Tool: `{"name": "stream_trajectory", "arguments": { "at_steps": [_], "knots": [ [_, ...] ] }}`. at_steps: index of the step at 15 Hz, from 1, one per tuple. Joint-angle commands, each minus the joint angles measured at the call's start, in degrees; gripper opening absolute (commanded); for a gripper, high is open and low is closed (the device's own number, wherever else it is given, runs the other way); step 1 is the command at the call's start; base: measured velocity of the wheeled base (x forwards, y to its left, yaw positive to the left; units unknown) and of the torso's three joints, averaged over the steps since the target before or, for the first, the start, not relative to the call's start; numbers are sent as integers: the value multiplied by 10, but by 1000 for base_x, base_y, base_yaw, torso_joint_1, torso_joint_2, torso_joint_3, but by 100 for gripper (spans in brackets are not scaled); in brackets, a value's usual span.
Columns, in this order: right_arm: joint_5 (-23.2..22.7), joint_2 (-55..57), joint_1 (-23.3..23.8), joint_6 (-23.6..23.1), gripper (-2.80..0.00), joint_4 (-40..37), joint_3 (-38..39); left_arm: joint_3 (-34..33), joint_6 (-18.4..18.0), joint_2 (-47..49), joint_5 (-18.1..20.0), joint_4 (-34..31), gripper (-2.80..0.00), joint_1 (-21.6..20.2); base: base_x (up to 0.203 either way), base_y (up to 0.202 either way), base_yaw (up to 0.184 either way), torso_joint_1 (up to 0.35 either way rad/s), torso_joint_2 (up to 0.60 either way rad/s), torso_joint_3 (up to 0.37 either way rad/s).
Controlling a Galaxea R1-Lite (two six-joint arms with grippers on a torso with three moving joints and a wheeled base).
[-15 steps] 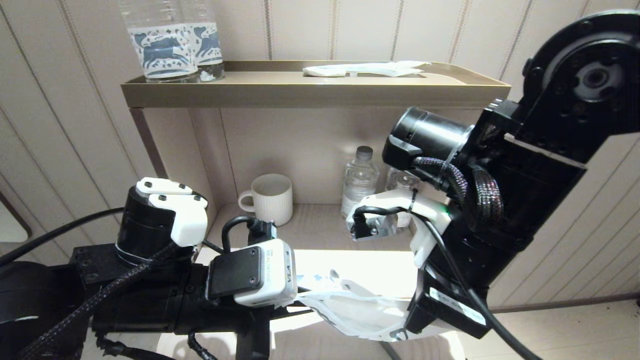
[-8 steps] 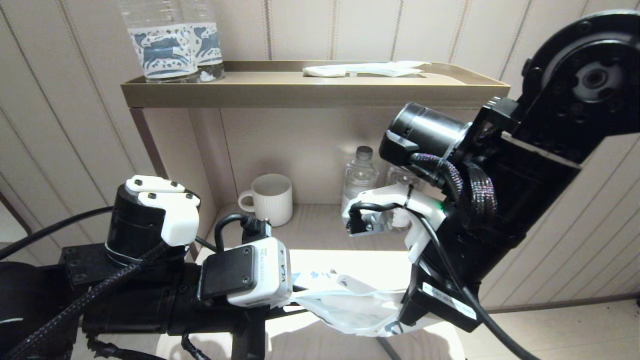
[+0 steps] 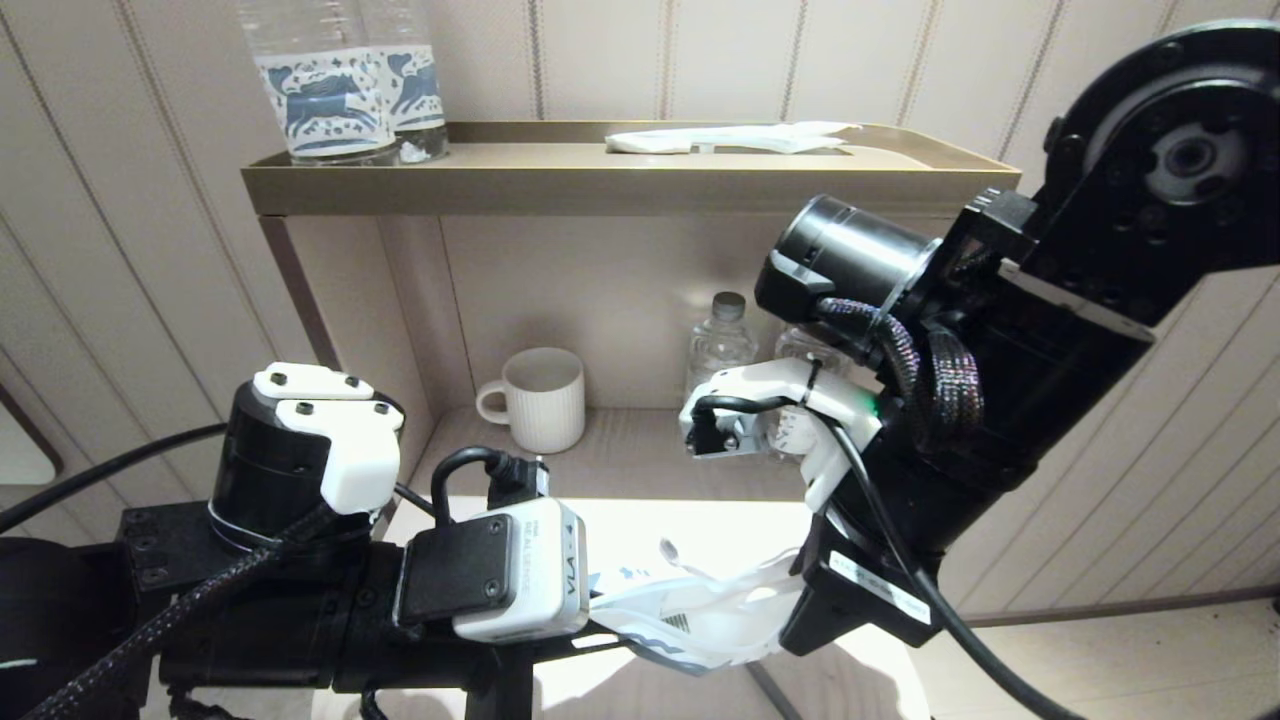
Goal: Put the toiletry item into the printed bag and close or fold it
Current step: Place the toothbrush in the storage bag
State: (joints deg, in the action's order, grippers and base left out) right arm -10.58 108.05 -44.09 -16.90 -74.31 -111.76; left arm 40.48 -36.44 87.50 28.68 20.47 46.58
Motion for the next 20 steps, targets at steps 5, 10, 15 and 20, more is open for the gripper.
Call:
{"name": "stream_trajectory", "arguments": {
  "at_steps": [5, 10, 15, 20],
  "knots": [
    [-1, -2, 2, -2, 0, 11, -1, -1, -2, 3, 1, 2, -280, 0, 0, 0, 0, 0, 0, 0],
    [-1, -13, 9, -4, 0, 42, -4, -1, 0, 7, 9, 4, -280, 1, 0, 0, 0, 0, 0, 0],
    [-1, -40, 22, -7, 0, 50, -3, -7, 6, 7, 13, 9, -280, 0, 0, 0, 0, 0, 0, 0],
    [-1, -73, 37, -8, 0, 50, -3, -12, 6, 7, 15, 10, -280, 0, 0, 0, 0, 0, 0, 0]
  ]
}}
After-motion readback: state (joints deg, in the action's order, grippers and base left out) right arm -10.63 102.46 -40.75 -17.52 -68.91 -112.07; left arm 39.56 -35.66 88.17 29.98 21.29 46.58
